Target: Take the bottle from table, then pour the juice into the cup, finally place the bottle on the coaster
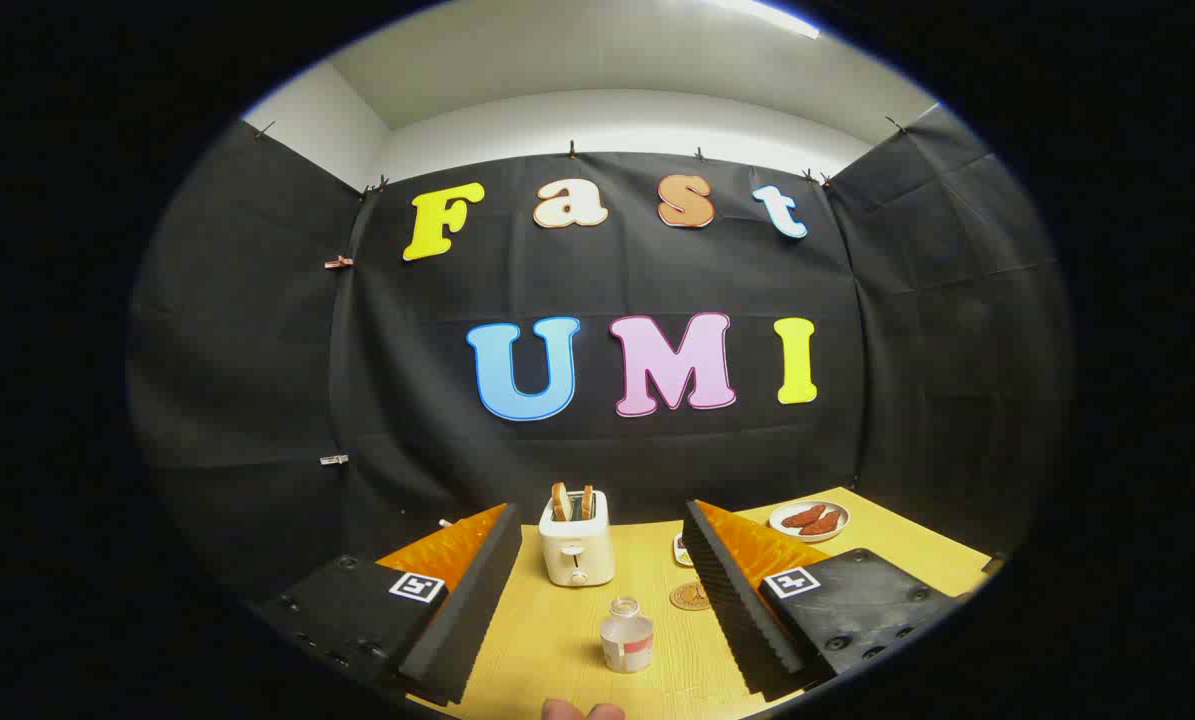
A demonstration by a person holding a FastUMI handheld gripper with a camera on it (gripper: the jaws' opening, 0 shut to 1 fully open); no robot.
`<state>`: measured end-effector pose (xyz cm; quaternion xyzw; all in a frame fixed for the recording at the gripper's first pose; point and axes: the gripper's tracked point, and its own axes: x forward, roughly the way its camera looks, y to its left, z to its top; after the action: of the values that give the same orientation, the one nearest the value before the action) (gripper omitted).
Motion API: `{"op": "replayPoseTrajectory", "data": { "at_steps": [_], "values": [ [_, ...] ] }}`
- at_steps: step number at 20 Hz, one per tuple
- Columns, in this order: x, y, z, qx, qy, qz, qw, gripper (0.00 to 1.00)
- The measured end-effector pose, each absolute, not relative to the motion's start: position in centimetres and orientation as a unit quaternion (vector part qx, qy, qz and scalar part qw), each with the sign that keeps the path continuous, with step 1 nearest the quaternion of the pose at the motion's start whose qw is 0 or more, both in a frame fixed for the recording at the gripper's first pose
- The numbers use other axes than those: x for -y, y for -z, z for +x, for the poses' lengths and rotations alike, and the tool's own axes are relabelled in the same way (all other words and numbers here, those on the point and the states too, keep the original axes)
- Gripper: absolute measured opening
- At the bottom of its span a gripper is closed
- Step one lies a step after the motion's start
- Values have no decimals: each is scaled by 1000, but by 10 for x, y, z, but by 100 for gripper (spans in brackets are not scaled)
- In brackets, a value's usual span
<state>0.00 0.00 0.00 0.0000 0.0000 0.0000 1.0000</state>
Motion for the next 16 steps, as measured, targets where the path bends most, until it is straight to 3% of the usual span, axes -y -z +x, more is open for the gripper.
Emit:
{"op": "replayPoseTrajectory", "data": {
  "at_steps": [16],
  "values": [
    [-5, 30, 0, -13, -13, 5, 1000, 99]
  ]
}}
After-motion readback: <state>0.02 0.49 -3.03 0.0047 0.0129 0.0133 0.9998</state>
